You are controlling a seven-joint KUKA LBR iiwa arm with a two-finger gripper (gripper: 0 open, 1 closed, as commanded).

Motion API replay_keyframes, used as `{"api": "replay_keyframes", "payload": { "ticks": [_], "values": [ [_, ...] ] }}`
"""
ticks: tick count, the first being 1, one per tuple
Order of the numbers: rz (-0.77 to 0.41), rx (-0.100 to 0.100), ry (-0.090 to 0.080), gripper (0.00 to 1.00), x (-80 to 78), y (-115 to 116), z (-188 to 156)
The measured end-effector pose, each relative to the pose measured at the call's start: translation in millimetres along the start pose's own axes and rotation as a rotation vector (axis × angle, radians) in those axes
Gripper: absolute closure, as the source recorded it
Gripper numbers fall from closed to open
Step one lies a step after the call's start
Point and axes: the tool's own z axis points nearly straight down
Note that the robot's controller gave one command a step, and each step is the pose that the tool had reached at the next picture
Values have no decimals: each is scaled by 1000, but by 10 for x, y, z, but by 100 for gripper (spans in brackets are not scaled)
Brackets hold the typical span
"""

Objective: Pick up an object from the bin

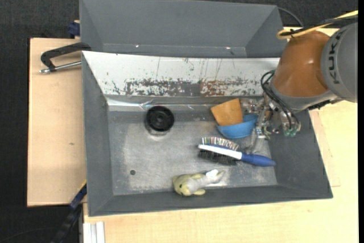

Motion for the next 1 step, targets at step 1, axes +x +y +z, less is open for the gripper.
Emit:
{"api": "replay_keyframes", "payload": {
  "ticks": [1],
  "values": [
    [-3,2,-16,100,-50,4,-80]
  ]
}}
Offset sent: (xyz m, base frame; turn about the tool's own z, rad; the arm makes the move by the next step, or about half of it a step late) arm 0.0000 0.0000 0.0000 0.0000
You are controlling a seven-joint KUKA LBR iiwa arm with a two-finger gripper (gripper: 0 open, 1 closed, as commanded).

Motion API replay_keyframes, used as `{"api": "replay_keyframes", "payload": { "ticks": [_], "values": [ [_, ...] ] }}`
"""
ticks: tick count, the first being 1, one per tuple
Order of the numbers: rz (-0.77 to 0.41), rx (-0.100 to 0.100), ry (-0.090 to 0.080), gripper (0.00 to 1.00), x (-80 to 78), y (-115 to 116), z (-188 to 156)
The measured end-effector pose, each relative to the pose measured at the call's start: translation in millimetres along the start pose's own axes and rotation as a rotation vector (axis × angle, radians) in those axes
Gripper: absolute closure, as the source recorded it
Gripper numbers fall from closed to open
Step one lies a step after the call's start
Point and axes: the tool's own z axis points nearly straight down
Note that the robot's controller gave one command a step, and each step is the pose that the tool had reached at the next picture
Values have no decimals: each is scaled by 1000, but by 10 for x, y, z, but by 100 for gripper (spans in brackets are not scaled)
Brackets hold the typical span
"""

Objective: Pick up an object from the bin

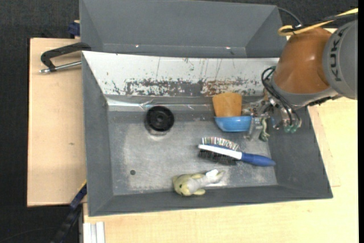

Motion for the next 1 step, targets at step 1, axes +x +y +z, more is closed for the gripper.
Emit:
{"api": "replay_keyframes", "payload": {
  "ticks": [1],
  "values": [
    [23,4,-5,100,-58,-33,-1417]
  ]
}}
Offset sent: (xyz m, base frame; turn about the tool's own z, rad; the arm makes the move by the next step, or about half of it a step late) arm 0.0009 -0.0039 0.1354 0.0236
